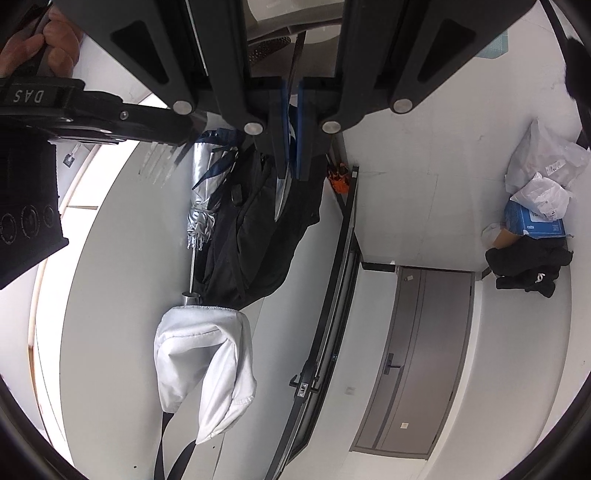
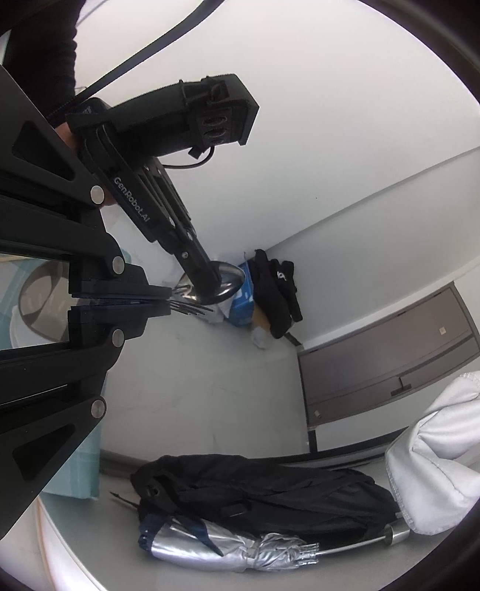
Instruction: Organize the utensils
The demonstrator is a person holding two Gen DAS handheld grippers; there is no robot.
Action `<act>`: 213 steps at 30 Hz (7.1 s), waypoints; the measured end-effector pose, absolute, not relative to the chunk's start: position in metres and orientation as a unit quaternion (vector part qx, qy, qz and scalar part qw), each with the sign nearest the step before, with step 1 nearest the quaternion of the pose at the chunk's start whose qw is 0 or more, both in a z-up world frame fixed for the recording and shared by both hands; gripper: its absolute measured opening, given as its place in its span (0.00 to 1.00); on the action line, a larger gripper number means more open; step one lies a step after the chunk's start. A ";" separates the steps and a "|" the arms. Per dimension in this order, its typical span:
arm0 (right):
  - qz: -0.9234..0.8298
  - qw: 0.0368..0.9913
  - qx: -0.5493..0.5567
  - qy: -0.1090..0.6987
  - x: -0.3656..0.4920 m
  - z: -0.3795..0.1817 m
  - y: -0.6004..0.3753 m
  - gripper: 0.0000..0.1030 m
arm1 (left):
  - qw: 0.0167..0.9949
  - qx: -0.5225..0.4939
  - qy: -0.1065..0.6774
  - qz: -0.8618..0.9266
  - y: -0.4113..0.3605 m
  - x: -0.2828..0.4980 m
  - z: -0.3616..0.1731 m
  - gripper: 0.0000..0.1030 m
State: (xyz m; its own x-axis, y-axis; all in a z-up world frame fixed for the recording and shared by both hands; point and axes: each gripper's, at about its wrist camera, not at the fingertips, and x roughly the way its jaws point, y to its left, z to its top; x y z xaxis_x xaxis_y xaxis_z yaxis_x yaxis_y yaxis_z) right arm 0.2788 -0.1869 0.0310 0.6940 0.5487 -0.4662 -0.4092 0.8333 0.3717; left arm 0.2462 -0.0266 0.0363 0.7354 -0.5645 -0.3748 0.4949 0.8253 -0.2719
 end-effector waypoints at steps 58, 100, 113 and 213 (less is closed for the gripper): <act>0.159 0.948 0.077 0.265 0.052 -0.019 -0.175 0.87 | 0.942 -0.095 0.316 -0.057 0.018 0.041 0.009 0.97; 0.012 0.821 0.046 0.569 0.125 -0.155 -0.164 0.20 | 0.855 -0.226 0.464 -0.056 0.057 0.077 -0.049 0.97; 0.041 0.821 0.018 0.570 0.126 -0.157 -0.141 0.20 | 0.838 -0.247 0.482 -0.054 0.064 0.076 -0.054 0.97; 0.157 0.811 0.172 0.537 0.194 -0.140 -0.237 0.06 | 0.871 0.019 0.472 -0.135 -0.034 0.102 -0.062 0.97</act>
